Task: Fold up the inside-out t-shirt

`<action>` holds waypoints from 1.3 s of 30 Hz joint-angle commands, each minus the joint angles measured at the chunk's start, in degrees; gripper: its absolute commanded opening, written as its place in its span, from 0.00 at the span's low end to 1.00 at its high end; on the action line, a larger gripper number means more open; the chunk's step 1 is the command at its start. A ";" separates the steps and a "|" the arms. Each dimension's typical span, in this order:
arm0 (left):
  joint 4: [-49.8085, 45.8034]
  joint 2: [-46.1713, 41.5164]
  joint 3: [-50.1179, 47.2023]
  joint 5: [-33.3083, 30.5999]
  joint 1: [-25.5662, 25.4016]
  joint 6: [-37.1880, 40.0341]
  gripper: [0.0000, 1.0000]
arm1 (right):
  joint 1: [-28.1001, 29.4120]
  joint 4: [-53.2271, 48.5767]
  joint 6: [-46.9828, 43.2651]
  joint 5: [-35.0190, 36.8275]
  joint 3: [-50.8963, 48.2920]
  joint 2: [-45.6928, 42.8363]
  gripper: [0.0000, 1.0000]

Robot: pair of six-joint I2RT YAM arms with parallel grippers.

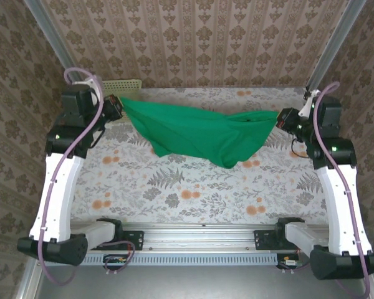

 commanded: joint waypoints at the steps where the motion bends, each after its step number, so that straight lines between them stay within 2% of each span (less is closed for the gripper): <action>1: -4.70 -1.03 -10.83 -0.93 0.32 0.62 0.00 | 0.22 -4.04 -0.45 0.53 -9.24 -4.72 0.00; 4: -2.79 1.59 -21.77 0.25 0.43 -0.34 0.00 | 0.39 0.02 2.62 -5.79 -23.41 -6.46 0.00; 6: -0.03 6.92 -26.88 4.35 0.48 -0.71 0.00 | 0.59 3.83 5.10 -7.73 -32.41 -5.09 0.00; 8: 2.40 11.81 -29.26 7.29 -0.25 -0.88 0.00 | 0.59 8.53 6.52 -8.52 -38.77 -2.84 0.00; 10: 3.94 15.16 -29.99 7.17 -1.43 -0.71 0.00 | 0.59 12.39 7.05 -7.81 -41.63 -0.13 0.00; 16: 5.53 18.52 -28.03 5.14 -3.05 -0.27 0.00 | 0.59 14.04 4.60 -1.15 -36.19 8.95 0.00; 20: 5.27 17.66 -27.59 3.88 -3.67 -0.33 0.00 | 0.57 10.64 2.84 8.18 -30.02 11.73 0.00; 22: 5.36 17.13 -27.80 3.63 -4.28 -0.27 0.04 | 0.59 6.60 2.25 12.86 -27.72 12.25 0.11; 24: 5.40 16.71 -27.80 3.60 -5.41 0.19 0.08 | 1.25 3.88 0.90 15.91 -25.86 12.01 0.30; 26: 5.59 15.97 -27.92 3.33 -6.56 0.43 0.11 | 4.41 0.73 -0.47 20.34 -24.25 10.51 0.42; 28: 5.98 15.06 -28.26 3.09 -7.63 0.52 0.16 | 9.35 -1.56 -1.74 23.37 -23.03 8.32 0.48; 31: 6.36 13.73 -28.85 2.58 -8.45 0.22 0.21 | 17.70 -1.64 -3.31 20.52 -22.73 6.85 0.49; 33: 6.67 13.02 -29.32 2.18 -8.51 0.01 0.23 | 22.00 -1.50 -2.50 17.89 -22.62 9.50 0.48; 36: 6.84 12.47 -29.73 1.92 -8.59 -0.20 0.24 | 25.06 1.36 -1.82 16.70 -23.55 15.25 0.45; 39: 6.76 12.46 -29.70 1.93 -8.64 -0.20 0.24 | 25.12 4.19 -0.95 15.71 -23.19 20.05 0.42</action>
